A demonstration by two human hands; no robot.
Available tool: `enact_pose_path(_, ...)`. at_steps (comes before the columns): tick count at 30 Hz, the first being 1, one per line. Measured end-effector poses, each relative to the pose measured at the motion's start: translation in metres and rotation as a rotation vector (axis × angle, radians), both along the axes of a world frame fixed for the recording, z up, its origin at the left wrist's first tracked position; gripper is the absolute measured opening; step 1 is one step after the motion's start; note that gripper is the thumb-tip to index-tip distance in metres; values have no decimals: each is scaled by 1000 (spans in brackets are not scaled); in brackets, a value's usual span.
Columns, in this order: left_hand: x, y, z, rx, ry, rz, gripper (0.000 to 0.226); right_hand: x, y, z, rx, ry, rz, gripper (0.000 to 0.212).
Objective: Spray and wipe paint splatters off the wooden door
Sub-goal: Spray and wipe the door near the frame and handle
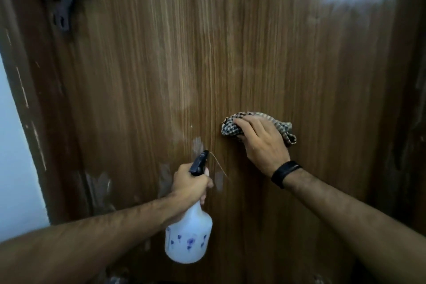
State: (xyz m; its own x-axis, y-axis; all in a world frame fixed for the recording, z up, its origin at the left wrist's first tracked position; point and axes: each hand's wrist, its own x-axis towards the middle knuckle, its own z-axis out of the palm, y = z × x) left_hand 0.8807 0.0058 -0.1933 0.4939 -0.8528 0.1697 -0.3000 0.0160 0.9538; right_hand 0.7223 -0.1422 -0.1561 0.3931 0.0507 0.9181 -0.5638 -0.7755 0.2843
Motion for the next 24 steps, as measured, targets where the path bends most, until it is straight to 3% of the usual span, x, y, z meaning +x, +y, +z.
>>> enact_pose_path(5,13,2,-4,-9,58,42,10,18,-1,23,-98,-41,9,36)
enact_pose_path(9,19,6,-12,57,45,8,14,40,-4,42,-204,79,32,37)
enact_pose_path(17,30,5,-22,34,54,21,15,50,-4,-19,-254,321,50,36)
enact_pose_path(24,30,5,-36,87,46,-9,23,75,7,28,-203,141,-14,40)
